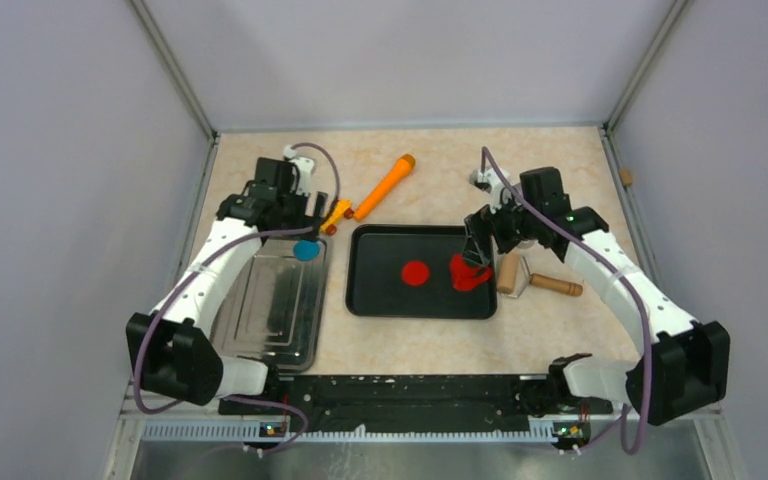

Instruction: Roll out the dumpling wrappers from the dough

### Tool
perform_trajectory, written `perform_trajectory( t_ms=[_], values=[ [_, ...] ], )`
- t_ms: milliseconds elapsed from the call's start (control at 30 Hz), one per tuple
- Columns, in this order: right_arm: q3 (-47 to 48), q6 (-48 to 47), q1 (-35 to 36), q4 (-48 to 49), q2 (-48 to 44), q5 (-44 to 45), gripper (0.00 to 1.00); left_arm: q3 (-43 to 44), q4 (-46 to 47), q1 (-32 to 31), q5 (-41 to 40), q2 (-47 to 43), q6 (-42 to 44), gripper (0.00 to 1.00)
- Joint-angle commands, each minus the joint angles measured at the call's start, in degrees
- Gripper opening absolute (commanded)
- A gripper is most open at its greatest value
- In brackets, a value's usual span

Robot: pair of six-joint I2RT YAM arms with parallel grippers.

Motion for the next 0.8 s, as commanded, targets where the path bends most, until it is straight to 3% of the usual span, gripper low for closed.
perform_trajectory(
  t_ms=[0,100,133,200,233,300,467,567,667,767],
  values=[
    [0.70,-5.85,-0.50,-1.08,-6.81,10.61,0.96,-2.02,1.07,7.97,-12.34,-4.81,-3.41,0.94],
    [2.70,-8.36,-0.69,-7.79,-4.16,16.65,0.99,-2.42,-1.45,10.16,-3.71,-5.90,-0.74,0.88],
    [2.07,-9.75,-1.31,-8.82,-3.80,17.86,0.99,-3.47,-0.05,10.15,-2.75,-7.71,-0.07,0.96],
    [0.73,-11.02,-3.93,-8.68,-3.01,18.08,0.99,-10.08,9.78,10.03,-0.81,-16.42,1.48,0.99],
    [1.13,-10.54,-5.15,-8.95,-2.08,17.20,0.99,-14.58,20.54,9.91,0.92,-20.15,1.86,0.99],
    [3.30,-9.42,-6.56,-10.10,0.15,13.77,0.98,-20.51,27.71,9.60,-3.02,-23.15,-1.00,0.99],
    [5.52,-6.49,-8.63,-7.74,1.46,16.25,0.99,-15.25,15.37,9.68,6.27,-13.76,3.74,0.98],
    [6.22,-4.06,-15.10,-7.95,3.05,13.91,0.99,-12.06,10.03,9.53,16.66,-10.77,7.60,0.94],
    [8.36,-3.34,-21.76,-9.57,5.90,12.04,0.97,-8.60,6.41,9.05,21.19,-8.10,7.11,0.85],
    [10.17,-3.44,-28.49,-10.68,8.32,11.04,0.88,-8.10,9.16,8.46,23.11,-7.77,5.13,0.83]
  ],
)
